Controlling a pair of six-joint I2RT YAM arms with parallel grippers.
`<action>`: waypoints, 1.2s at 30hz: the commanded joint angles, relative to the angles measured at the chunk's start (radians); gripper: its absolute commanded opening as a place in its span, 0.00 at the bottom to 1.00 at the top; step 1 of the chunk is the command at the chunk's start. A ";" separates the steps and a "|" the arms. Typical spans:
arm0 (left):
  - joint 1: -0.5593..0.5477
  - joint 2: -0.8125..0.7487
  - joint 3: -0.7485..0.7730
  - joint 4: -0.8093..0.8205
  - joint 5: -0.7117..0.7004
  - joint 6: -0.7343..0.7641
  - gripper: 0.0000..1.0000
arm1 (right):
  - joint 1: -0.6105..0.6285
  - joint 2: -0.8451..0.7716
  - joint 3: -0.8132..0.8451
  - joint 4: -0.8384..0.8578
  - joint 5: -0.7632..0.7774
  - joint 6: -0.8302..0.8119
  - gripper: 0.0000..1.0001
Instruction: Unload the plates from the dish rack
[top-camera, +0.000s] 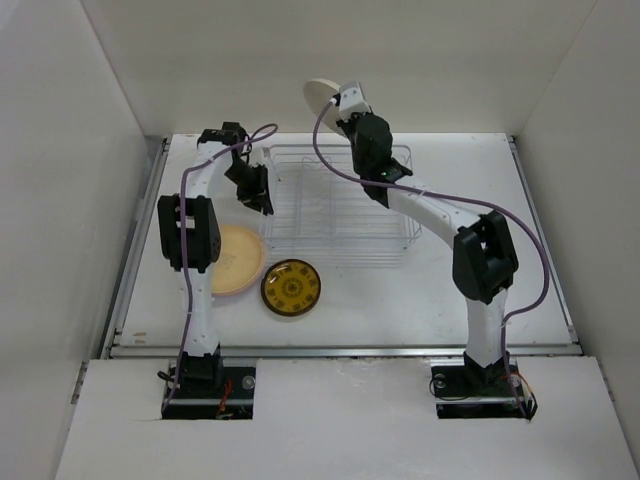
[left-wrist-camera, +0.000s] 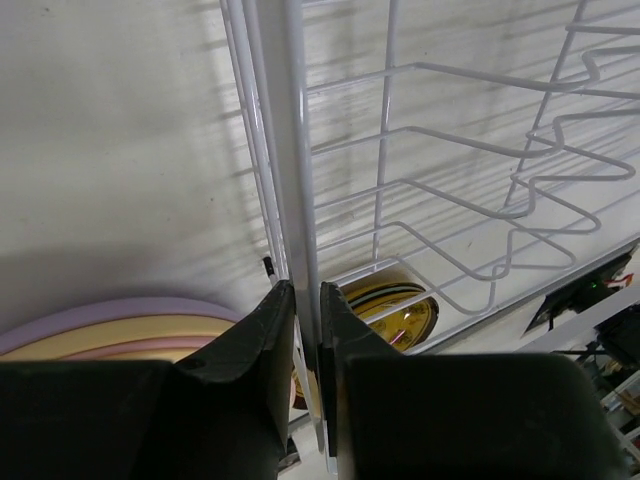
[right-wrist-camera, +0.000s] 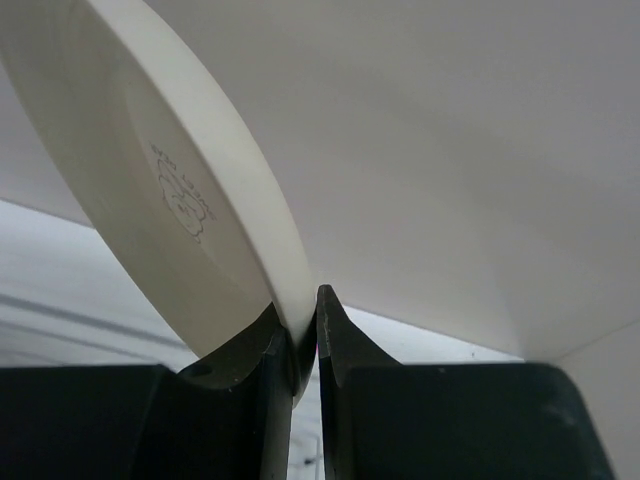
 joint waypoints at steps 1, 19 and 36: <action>0.023 -0.002 0.052 -0.006 0.160 -0.066 0.00 | 0.008 -0.104 0.049 -0.088 0.011 0.126 0.00; 0.023 -0.038 0.277 -0.092 0.033 0.057 0.67 | 0.088 -0.400 -0.086 -0.662 -0.525 0.370 0.00; 0.410 -0.561 0.023 -0.012 -0.262 0.031 1.00 | 0.328 0.116 0.432 -0.879 -0.796 0.581 0.00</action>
